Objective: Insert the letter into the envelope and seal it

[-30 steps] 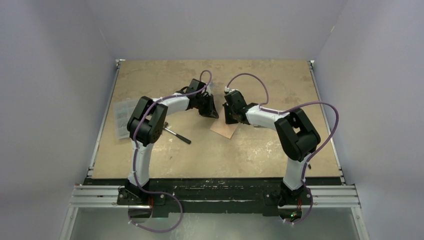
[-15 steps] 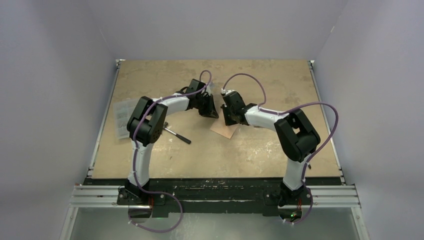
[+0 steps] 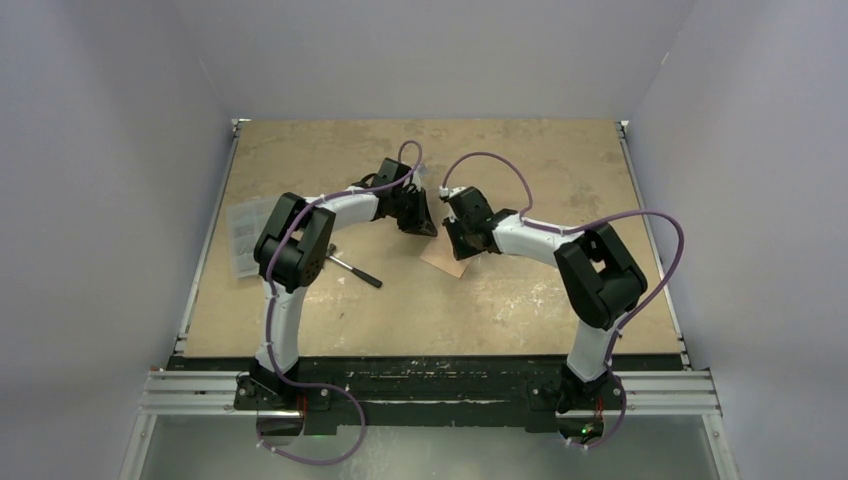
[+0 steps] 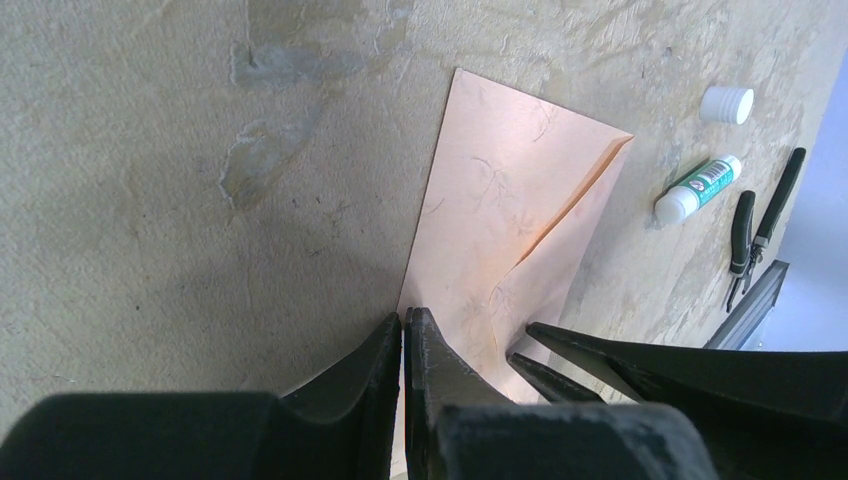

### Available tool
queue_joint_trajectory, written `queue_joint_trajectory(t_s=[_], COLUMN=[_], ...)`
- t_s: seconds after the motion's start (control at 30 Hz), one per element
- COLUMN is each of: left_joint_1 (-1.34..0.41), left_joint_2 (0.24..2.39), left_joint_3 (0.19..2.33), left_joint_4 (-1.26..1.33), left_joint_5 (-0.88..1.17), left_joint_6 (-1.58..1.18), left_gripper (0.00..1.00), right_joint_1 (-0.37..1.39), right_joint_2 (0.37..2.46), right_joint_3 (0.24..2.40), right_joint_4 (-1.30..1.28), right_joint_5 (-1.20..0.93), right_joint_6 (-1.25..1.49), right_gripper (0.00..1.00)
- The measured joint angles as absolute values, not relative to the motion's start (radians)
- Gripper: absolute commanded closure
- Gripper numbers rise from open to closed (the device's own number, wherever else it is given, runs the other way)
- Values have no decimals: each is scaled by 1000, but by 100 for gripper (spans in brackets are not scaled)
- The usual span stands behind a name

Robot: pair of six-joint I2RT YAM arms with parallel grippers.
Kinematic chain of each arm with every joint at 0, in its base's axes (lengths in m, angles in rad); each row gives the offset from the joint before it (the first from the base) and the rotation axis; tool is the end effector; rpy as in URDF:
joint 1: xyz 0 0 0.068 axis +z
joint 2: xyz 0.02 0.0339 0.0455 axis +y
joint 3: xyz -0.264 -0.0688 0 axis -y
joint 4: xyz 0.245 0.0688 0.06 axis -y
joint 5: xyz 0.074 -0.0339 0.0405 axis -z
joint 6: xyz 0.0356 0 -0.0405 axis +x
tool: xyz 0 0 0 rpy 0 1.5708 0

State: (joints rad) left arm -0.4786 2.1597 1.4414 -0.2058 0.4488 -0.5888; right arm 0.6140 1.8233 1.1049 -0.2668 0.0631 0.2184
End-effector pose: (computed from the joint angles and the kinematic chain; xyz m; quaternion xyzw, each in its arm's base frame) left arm 0.3963 -0.2230 0.1323 0.0197 0.9269 -0.3392 0.1594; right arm 0.3041 0.2116 0.1618 -0.1791 0.9401 0.0890 0.2761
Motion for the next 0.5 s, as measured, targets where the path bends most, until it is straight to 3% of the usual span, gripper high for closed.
queue_joint_trajectory(t_s=[0.5], left_joint_1=[-478], left_joint_2=[2159], left_joint_3=[1438], left_joint_4=[-200], left_joint_5=[449], left_joint_6=[-591], left_gripper=[94], right_joint_1=[657], right_joint_2=[1799], right_joint_3=[1104], right_joint_4=[-376], right_joint_5=[56], right_joint_6=[219], right_gripper=[74])
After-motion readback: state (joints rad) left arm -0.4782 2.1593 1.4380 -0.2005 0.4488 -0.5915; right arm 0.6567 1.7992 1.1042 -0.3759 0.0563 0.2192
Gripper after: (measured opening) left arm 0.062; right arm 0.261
